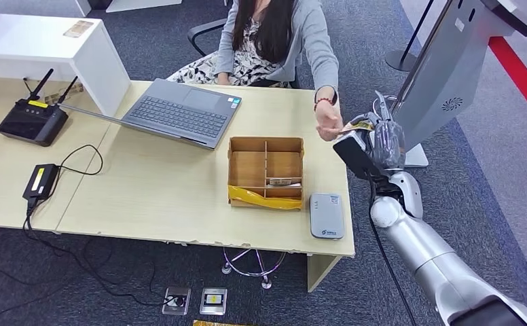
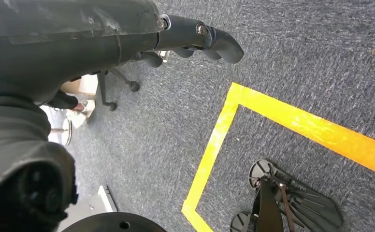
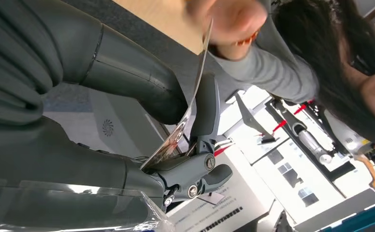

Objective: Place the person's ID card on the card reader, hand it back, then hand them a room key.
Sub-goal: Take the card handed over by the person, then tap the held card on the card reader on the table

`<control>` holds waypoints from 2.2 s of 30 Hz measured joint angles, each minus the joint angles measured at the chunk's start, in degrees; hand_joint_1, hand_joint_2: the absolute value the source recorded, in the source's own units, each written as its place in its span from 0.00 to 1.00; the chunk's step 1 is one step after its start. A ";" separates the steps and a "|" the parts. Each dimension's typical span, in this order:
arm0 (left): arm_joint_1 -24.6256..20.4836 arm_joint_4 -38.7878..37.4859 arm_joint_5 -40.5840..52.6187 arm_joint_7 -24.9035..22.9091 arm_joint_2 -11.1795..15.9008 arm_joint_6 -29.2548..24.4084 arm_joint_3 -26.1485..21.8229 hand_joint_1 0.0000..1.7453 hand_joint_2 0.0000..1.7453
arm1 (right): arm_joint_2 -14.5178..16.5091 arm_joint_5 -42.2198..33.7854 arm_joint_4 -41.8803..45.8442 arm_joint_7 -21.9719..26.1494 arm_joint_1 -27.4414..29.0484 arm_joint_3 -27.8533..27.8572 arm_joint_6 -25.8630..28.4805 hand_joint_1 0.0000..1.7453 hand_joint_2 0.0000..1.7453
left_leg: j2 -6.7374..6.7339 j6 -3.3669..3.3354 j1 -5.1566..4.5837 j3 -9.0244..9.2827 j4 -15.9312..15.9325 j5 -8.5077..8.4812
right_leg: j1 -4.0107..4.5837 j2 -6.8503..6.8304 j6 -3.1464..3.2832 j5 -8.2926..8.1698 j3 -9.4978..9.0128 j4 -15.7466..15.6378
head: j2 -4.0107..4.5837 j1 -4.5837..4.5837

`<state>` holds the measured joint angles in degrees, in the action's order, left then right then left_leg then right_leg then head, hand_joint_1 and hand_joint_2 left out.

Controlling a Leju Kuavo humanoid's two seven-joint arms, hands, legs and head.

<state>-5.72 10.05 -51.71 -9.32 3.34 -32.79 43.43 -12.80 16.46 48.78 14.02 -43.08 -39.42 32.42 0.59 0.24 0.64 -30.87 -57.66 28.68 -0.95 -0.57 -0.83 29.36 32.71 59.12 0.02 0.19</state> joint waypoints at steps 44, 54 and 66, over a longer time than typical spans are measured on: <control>0.09 0.00 -2.28 -2.17 -1.87 -5.15 0.02 0.00 0.00 | -2.12 -3.09 -1.27 1.69 9.82 -7.87 5.08 1.00 1.00 | -0.12 0.00 0.00 0.03 -0.01 0.01 | 0.00 0.14 0.00 0.00 0.04 -0.02 | -0.01 -0.01; 0.09 0.00 -2.47 -2.72 -2.22 -5.39 0.22 0.00 0.00 | -2.13 -3.99 -1.38 1.42 10.01 -10.11 4.32 1.00 1.00 | -0.13 0.00 0.00 0.03 -0.01 0.01 | 0.00 0.16 0.00 -0.01 0.05 -0.02 | 0.00 -0.01; 0.09 0.00 -2.78 -2.72 -2.51 -5.73 0.64 0.00 0.00 | -2.60 -8.86 -1.96 0.60 11.14 -11.82 1.86 1.00 1.00 | -0.15 0.00 0.00 0.03 -0.01 0.01 | 0.00 0.19 0.00 -0.01 0.06 -0.02 | 0.00 -0.01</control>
<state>-5.63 10.05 -54.49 -12.04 0.83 -38.51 44.07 -15.40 7.61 46.82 14.63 -31.94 -51.24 34.28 0.44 0.24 0.64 -30.84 -57.67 28.69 -0.95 -0.38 -0.83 29.36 32.77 59.10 0.02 0.19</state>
